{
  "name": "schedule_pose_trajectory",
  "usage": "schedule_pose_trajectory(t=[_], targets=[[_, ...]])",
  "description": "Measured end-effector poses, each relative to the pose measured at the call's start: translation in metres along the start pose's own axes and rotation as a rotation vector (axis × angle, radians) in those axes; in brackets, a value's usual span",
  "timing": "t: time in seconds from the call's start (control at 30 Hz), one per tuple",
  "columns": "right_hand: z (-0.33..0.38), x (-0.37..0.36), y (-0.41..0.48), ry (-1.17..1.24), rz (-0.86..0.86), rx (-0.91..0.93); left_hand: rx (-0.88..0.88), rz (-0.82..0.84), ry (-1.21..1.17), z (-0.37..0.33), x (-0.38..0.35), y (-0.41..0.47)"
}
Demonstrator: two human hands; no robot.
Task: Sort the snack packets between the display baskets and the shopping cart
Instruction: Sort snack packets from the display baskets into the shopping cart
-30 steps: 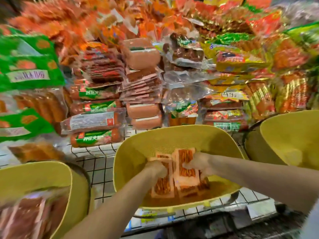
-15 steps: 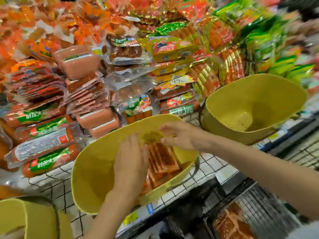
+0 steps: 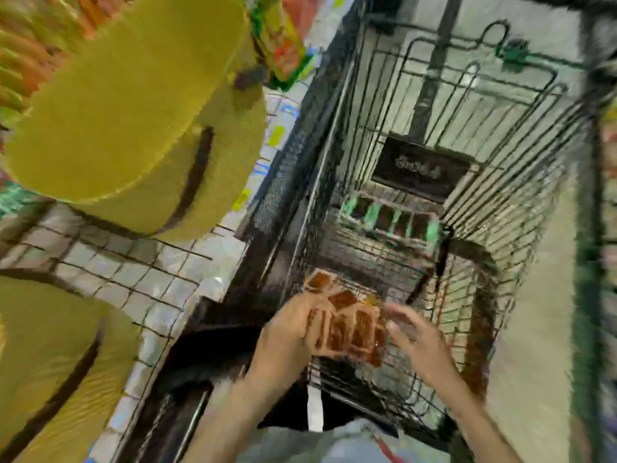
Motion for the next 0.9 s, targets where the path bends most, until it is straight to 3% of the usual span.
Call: schedule_pose_trajectory(t=[0.1,0.17,0.33,0.47,0.57,0.73,0.9], targets=[[-0.064,-0.015,0.014,-0.026,-0.031,-0.097,0.084,0.319,0.126,0.028,-0.072,0.020],[-0.095,-0.026,0.023,0.020,-0.058,-0.163,0.208,0.405,0.181,0.047,-0.102,0.031],[-0.157,-0.054,0.047,0.083,-0.160,-0.410,0.401,0.356,0.237,0.085,-0.146,0.041],[-0.180,-0.071,0.061,0.233,-0.269,-0.446,0.580,0.391,0.476,0.118,-0.175,0.039],[-0.201,-0.084,0.070,0.298,-0.381,-0.658,0.627,0.402,0.617,0.133,-0.197,0.037],[-0.214,-0.104,0.084,0.074,-0.361,-0.879,0.688,0.338,0.659,0.155,-0.216,0.034],[-0.216,-0.110,0.088,0.029,-0.367,-0.869,0.715,0.314,0.677,0.159,-0.220,0.040]])
Point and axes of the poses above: each hand's wrist, its own y-axis towards the middle knuckle, its own x-axis out of the back of the hand, z = x × y, the point moved 6 cm from there along y, towards the middle knuckle
